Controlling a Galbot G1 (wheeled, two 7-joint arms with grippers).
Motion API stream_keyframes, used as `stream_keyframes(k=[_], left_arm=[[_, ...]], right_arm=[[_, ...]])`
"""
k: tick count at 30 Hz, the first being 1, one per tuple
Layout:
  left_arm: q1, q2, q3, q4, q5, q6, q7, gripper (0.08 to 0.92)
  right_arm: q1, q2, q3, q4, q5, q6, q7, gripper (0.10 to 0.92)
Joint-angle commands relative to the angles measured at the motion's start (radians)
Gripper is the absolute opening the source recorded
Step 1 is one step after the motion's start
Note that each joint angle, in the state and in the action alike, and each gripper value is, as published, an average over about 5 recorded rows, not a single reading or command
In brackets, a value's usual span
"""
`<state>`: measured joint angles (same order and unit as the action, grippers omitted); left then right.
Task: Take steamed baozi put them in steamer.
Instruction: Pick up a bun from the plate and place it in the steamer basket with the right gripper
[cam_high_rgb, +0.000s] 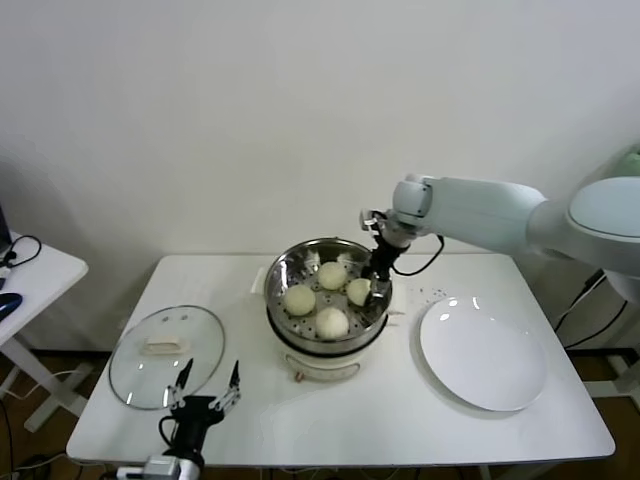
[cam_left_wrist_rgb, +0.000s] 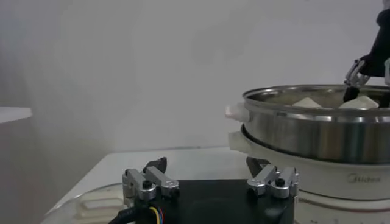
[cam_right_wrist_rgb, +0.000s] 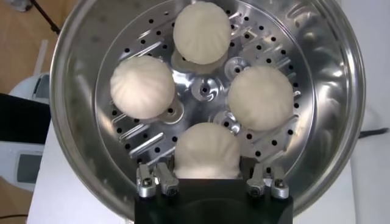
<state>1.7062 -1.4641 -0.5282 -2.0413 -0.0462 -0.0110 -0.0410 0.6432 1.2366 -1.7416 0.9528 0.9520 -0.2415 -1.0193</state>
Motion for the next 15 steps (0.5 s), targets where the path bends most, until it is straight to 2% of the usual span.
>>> stream_keyframes(k=[1,6,11,15], left_arm=[[-0.001,-0.002,0.002,0.0,0.001,0.001,0.0,0.823],[0.001,-0.003,0.003,-0.001,0.002,0.001,0.0,0.823],[0.003,-0.004,0.002,-0.003,0.002,0.0,0.0,0.823],[0.003,-0.004,0.002,-0.003,0.002,0.001,0.0,0.823]], right_arm=[[0.005,-0.013,-0.006,0.016,-0.015,0.001,0.002,0.687],[-0.003,-0.013,0.001,0.021,-0.016,0.002,0.014,0.702],[-0.004,-0.01,0.012,0.018,-0.015,0.003,0.013,0.798],[0.007,-0.012,0.018,0.019,-0.006,0.004,0.003,0.82]])
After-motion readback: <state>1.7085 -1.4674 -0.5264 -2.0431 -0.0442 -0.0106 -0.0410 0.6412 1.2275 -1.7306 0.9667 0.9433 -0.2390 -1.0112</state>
